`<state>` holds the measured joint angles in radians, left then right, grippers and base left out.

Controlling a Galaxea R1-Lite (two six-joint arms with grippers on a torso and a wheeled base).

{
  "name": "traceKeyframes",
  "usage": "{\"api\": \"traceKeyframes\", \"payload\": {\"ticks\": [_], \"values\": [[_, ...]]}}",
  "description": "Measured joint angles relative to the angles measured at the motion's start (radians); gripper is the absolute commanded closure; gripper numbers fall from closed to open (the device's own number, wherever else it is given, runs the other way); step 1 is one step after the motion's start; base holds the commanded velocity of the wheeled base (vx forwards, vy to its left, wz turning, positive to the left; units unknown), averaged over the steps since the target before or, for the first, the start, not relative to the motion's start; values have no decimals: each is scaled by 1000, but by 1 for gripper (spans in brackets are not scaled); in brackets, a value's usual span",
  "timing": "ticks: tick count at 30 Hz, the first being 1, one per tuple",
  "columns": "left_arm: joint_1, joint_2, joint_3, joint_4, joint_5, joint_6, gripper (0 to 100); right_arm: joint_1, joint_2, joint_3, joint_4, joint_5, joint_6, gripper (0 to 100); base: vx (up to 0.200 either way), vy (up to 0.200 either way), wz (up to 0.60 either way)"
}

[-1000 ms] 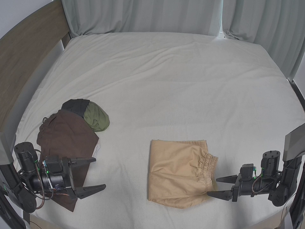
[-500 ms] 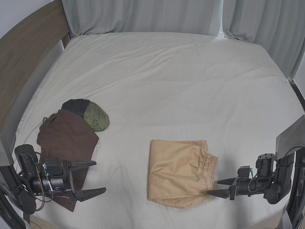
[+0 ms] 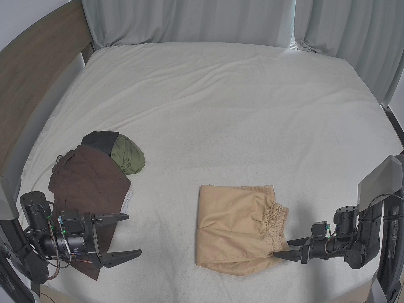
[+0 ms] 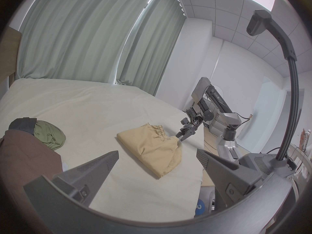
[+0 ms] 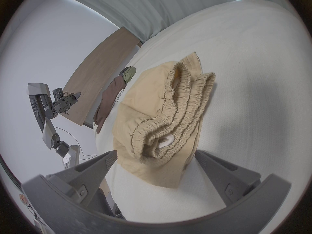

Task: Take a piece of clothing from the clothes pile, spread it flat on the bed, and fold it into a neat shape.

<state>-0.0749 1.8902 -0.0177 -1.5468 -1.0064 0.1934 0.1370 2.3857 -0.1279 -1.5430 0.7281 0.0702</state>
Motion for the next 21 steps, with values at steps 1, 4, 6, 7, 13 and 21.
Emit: {"api": "traceKeyframes", "payload": {"ticks": [1, 4, 6, 7, 13, 21], "values": [[-1, 0, 0, 0, 0, 0, 0, -1, 4, -3, 0, 0, 0, 0, 0, 0, 0], [-4, 0, 0, 0, 0, 0, 0, -5, 20, -17, 0, 0, 0, 0, 0, 0, 0], [-5, 0, 0, 1, 0, 0, 0, -7, 33, -28, 0, 0, 1, 0, 0, 0, 0], [-6, 0, 0, 1, 1, 0, 0, -6, 39, -34, 0, 0, 2, 0, 0, 0, 0], [-5, 5, 0, 1, 2, 0, 0, 1, 68, -82, 0, 1, 9, 0, 0, 0, 0], [-6, 11, 0, 2, 2, 1, 0, 29, 85, -123, -1, 0, 16, 0, 0, 0, 0]]}}
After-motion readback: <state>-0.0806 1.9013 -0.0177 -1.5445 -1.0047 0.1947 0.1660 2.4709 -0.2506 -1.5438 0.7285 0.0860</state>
